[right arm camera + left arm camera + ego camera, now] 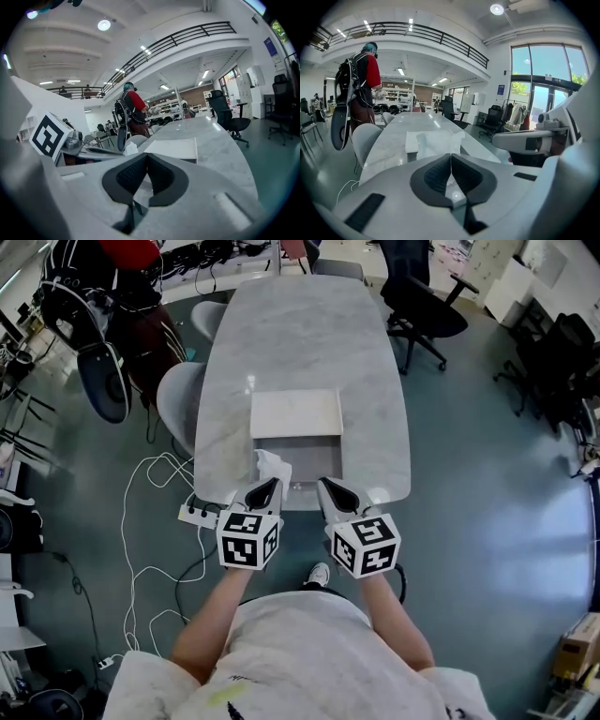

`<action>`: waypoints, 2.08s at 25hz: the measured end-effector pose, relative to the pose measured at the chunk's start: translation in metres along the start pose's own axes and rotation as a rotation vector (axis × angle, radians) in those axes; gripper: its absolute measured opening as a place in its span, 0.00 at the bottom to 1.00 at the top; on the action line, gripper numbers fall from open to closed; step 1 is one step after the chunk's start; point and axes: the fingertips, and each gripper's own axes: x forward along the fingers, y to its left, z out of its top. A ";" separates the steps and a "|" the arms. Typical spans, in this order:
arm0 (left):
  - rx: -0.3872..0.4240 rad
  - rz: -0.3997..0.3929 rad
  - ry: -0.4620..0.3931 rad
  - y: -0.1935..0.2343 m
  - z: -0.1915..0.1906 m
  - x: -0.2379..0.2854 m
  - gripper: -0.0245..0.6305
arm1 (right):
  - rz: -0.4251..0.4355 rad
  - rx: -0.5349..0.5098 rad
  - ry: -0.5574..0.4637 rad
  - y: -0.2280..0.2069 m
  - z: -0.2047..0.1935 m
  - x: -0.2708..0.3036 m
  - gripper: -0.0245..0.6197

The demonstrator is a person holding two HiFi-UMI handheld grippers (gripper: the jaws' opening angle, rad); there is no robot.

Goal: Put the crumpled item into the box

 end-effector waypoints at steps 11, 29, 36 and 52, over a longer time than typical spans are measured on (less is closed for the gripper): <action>0.104 0.030 0.133 -0.008 -0.010 0.055 0.06 | 0.027 0.005 0.018 -0.043 0.005 0.003 0.05; 0.257 -0.096 0.381 0.027 -0.039 0.108 0.06 | -0.070 0.022 0.042 -0.055 0.008 0.041 0.05; 0.340 -0.171 0.428 0.029 -0.040 0.126 0.06 | -0.103 0.031 0.055 -0.055 0.010 0.054 0.05; 0.414 -0.271 0.515 0.024 -0.058 0.147 0.06 | -0.184 0.066 0.048 -0.069 0.006 0.057 0.05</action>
